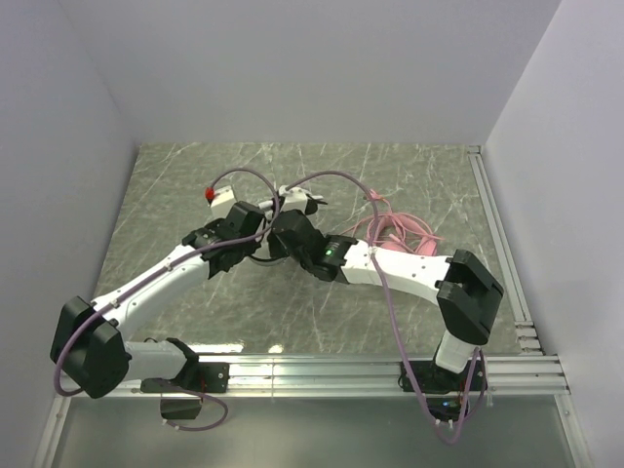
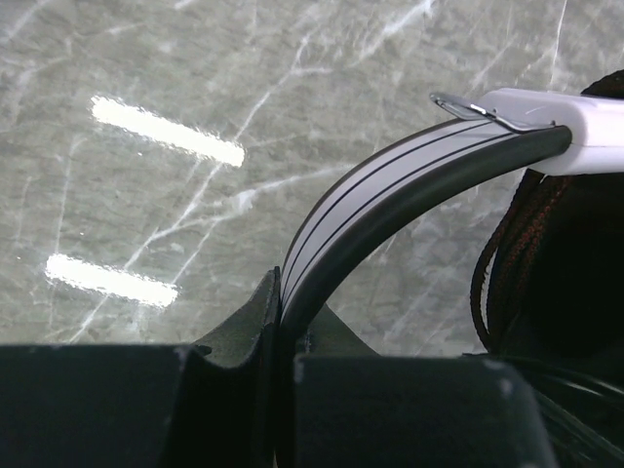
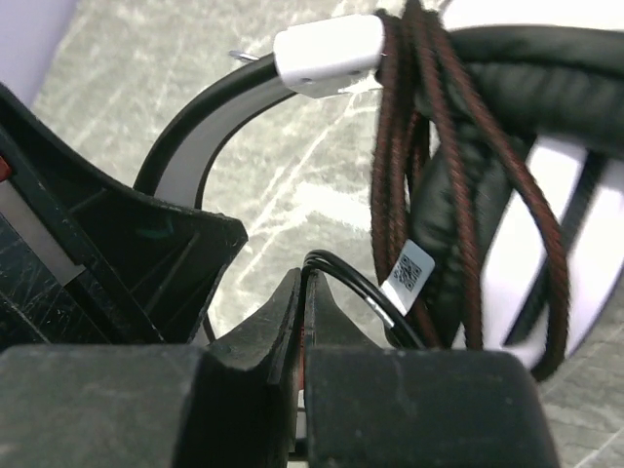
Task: Wrap the headphones
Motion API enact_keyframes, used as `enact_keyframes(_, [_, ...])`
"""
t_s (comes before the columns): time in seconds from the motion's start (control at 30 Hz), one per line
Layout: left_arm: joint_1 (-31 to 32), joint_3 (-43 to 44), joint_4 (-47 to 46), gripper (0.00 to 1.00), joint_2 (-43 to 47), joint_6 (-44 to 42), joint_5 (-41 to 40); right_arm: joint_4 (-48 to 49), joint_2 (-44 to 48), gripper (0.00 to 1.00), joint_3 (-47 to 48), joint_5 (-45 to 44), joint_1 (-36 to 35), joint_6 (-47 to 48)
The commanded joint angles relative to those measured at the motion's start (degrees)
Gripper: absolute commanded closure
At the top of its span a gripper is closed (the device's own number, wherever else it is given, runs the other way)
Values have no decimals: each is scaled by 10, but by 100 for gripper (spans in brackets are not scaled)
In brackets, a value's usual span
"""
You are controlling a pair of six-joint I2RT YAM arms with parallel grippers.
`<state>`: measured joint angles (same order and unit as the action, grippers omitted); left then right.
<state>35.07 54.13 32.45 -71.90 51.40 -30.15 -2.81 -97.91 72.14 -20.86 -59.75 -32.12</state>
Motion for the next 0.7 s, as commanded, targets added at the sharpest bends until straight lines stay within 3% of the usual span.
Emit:
enact_keyframes(0.0, [-12,36,-119,100,18,20,32,-92,-29,100,2,47,-2,37])
enact_keyframes(0.2, [-28,32,-135,100,14,27,69,-103,-62,100,3,95,-2,60])
enact_keyframes(0.53, [-33,-3,-184,100,30,3,31,-137,-63,100,13,207,-2,125])
enact_keyframes(0.67, [-40,-24,-205,100,24,1,39,-179,-74,91,34,210,-3,130])
